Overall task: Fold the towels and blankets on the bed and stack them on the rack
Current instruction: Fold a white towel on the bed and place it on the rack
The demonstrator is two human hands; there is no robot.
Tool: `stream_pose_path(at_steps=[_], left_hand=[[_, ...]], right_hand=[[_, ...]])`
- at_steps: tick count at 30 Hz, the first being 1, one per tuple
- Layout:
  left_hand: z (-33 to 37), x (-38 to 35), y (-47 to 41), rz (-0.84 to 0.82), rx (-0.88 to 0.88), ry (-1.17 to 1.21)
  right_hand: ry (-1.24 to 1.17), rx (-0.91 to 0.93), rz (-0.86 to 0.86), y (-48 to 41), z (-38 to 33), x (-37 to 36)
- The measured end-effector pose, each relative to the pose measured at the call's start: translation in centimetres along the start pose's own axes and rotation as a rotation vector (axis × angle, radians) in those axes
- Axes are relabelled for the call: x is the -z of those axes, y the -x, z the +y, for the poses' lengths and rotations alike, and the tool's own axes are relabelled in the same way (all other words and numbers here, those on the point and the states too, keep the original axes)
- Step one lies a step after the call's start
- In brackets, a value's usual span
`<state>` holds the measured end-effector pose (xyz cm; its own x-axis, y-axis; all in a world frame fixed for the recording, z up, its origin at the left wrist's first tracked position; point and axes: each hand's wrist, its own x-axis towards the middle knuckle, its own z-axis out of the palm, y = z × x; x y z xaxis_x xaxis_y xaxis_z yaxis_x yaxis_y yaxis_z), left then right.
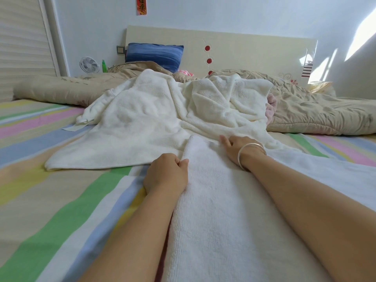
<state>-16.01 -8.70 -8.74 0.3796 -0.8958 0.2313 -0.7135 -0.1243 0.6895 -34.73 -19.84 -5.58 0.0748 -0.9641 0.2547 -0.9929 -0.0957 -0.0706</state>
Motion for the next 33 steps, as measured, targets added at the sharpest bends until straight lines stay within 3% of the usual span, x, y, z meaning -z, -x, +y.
stream_pose_path(at_steps=[5,7,10,13,18,22,24,27,29,33], left_hand=[[-0.3,-0.2,-0.1,0.015,-0.007,-0.029],[-0.3,-0.2,-0.1,0.026,-0.007,-0.036],[-0.3,-0.3,-0.2,0.034,-0.004,-0.057],[-0.4,-0.4,-0.1,0.036,-0.006,-0.073],[-0.2,-0.3,0.1,0.034,-0.029,-0.113],[1.4,1.1,0.9,0.158,-0.1,-0.338],[2.1,1.2,0.7,0.243,-0.211,-0.484],[3.8,-0.1,-0.7,0.332,-0.567,-0.531],[6.1,-1.6,-2.2,0.17,-0.603,-0.437],[9.4,-5.2,-4.6,-0.228,-0.443,-0.373]], right_hand=[[-0.185,0.03,0.015,0.6,2.8,0.6],[-0.126,0.021,0.012,2.4,3.6,1.3],[0.085,0.059,-0.186,6.2,4.3,1.4],[0.048,0.063,-0.362,7.1,5.8,1.0],[-0.109,0.006,-0.153,3.6,9.3,0.1],[-0.132,-0.169,0.255,3.1,11.7,0.7],[-0.104,-0.25,0.254,3.6,13.3,0.9],[-0.167,-0.262,0.088,3.6,15.0,1.1],[-0.284,-0.247,-0.01,3.5,15.7,1.5],[-0.303,-0.182,-0.05,4.0,16.8,2.1]])
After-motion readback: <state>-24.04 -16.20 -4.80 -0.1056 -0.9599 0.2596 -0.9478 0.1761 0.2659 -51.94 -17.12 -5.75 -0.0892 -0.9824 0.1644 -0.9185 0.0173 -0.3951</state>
